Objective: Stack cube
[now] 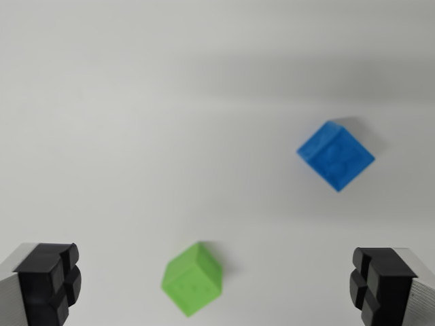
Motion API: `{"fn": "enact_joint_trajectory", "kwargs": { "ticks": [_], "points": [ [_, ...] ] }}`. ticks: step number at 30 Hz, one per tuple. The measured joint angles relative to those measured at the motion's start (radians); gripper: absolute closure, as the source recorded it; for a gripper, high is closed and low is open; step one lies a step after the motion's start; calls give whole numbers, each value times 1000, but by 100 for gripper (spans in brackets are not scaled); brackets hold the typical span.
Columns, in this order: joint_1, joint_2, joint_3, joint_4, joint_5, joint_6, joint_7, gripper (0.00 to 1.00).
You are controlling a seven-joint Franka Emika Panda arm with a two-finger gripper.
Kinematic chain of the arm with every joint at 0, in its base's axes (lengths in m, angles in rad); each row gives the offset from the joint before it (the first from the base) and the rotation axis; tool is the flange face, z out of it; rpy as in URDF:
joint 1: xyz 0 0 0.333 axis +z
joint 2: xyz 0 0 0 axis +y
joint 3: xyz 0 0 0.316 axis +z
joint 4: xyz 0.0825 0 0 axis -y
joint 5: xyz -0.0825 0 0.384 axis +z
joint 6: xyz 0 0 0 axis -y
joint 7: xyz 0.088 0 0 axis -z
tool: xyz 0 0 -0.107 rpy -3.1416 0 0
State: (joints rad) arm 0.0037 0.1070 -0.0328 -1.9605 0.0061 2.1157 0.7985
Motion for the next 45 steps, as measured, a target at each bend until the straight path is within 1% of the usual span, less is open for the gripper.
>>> {"fn": "enact_joint_trajectory", "kwargs": {
  "ticks": [15, 22, 30, 45],
  "points": [
    [0, 0, 0, -1, 0, 0, 0, 0],
    [-2, 3, -4, -8, 0, 7, 13, 0],
    [-6, 12, -14, -24, 0, 28, 42, 0],
    [-21, 42, -40, -64, 4, 91, 126, 0]
  ]
}}
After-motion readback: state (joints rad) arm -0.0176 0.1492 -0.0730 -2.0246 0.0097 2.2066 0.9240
